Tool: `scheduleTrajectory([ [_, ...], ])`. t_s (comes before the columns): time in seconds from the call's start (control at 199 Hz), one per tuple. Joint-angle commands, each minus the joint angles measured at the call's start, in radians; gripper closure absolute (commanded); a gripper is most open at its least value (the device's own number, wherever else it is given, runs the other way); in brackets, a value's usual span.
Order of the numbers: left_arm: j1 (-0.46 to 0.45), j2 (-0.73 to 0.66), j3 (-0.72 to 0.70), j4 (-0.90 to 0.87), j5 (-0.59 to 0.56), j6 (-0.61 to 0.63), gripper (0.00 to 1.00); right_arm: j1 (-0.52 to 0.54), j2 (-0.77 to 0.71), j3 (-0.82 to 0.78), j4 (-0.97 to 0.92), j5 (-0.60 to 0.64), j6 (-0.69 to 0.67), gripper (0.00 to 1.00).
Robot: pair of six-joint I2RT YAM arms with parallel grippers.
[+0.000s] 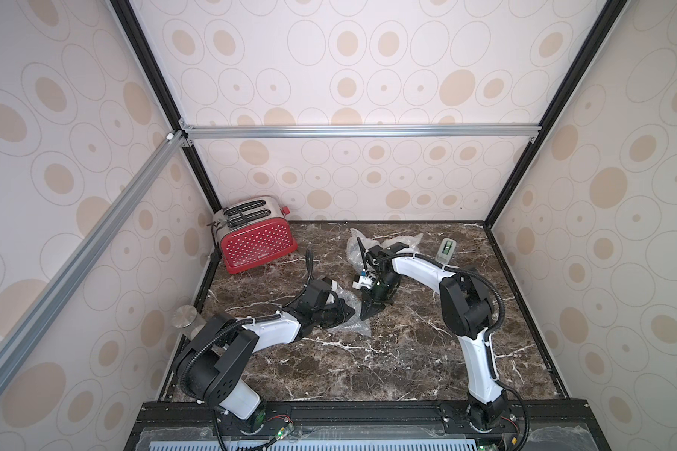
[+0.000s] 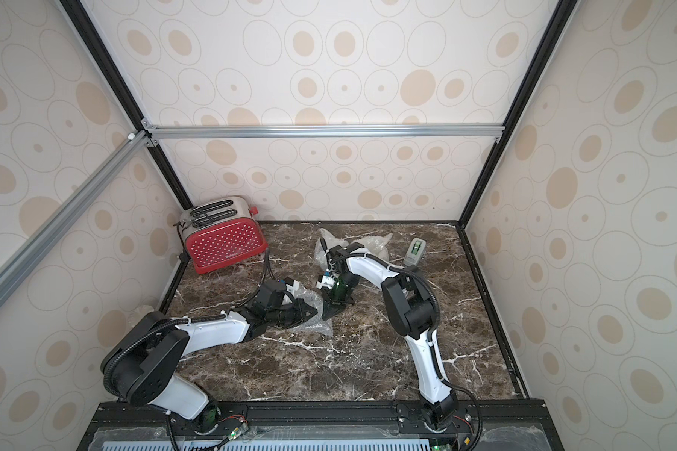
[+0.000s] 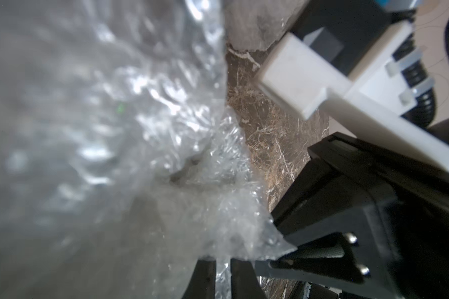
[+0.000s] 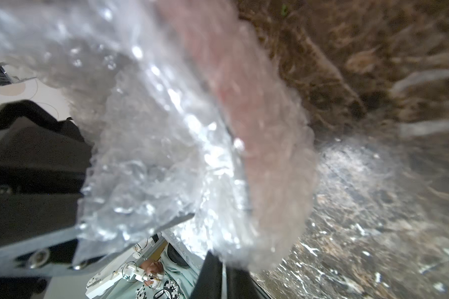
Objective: Wrap bowls in bubble wrap
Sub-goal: Stick the tape on the bubble wrap.
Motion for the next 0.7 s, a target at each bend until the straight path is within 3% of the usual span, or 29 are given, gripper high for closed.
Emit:
scheduleTrajectory([
  [0.0,-0.006,0.062,-0.025,0.096,-0.004,-0.040,0.88,0.008,0.023,0.019,-0.016,0.003,-0.008,0.90],
  [0.413,-0.006,0.145,-0.034,0.187,0.023,-0.071,0.88,0.004,0.013,-0.022,-0.001,0.025,-0.007,0.88],
  [0.7,-0.006,0.145,-0.016,0.163,0.035,-0.064,0.88,-0.028,-0.026,-0.054,-0.011,0.054,-0.002,0.63],
])
